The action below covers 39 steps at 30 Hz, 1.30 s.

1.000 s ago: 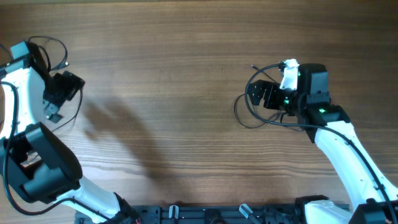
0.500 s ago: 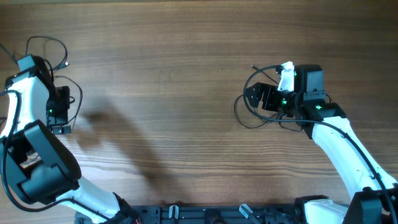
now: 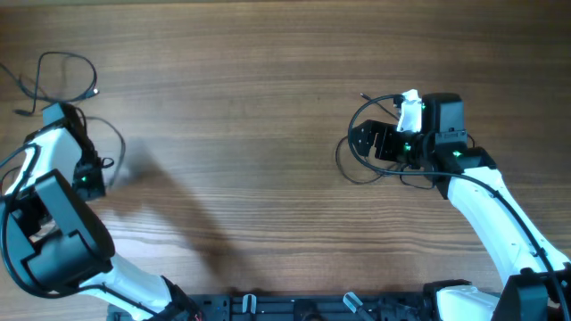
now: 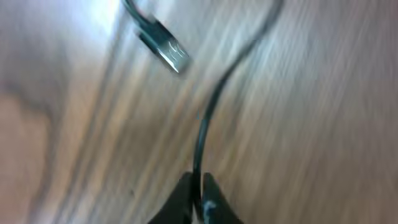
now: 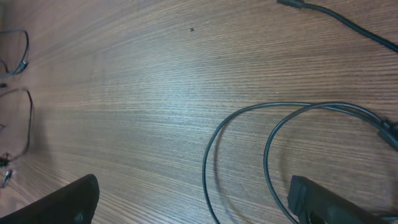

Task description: Untangle cables

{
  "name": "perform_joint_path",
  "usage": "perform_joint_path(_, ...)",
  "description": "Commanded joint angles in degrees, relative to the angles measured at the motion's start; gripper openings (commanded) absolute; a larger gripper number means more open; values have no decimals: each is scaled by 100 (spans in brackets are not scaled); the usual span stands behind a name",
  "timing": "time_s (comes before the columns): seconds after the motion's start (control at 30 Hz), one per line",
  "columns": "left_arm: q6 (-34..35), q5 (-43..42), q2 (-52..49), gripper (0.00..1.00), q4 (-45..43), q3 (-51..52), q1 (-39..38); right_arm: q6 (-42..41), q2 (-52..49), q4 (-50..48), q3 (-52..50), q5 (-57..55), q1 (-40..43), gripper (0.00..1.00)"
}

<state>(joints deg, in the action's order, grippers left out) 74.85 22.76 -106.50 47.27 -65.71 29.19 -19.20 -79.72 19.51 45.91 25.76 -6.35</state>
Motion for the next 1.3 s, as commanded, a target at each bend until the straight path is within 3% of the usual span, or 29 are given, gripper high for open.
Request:
perform_joint_path(0.0,-734,994,131,4,7,46,289,96,-59,76,46,136,-24,99)
perform_joint_path(0.13,-1438,1097,404,4,-24,46,656,96,-59,68,46,136,-24,100)
perform_joint_path(0.2,-1467,1047,605,4,0,46,833,96,-59,48,46,133,-24,100)
perform_joint_path(0.23,-1469,850,743,11,7,46,933,101,-59,42,46,133,-24,100)
perform_joint_path(0.3,-1469,232,949,59,7,46,1058,101,-59,24,46,131,-24,100)
perform_joint_path(0.37,-1469,-592,1123,88,-9,46,1113,96,-59,-2,46,133,-24,100)
perform_joint_path(0.4,-1471,-1102,1198,93,-61,46,1110,96,-59,-22,46,133,-24,100)
perform_joint_path(0.43,-1572,-1655,1257,94,-157,46,1091,101,-59,-66,48,133,-24,100)
perform_joint_path(0.53,-2721,-3891,1366,100,-796,46,785,109,-7,-260,83,131,42,100)
perform_joint_path(0.67,-3456,-5134,1373,100,-1292,46,-109,98,284,-490,225,94,348,100)
perform_joint_path(0.83,-3587,-4966,1353,100,-1720,46,-2159,-560,815,-411,295,-573,1093,100)
perform_joint_path(1.0,-3585,-3652,1255,100,-2358,46,-4269,-785,857,345,293,-1311,1410,100)
perform_joint_path(1.27,-3587,-2846,553,100,-3042,46,-6533,-776,857,1156,282,-2328,1410,100)
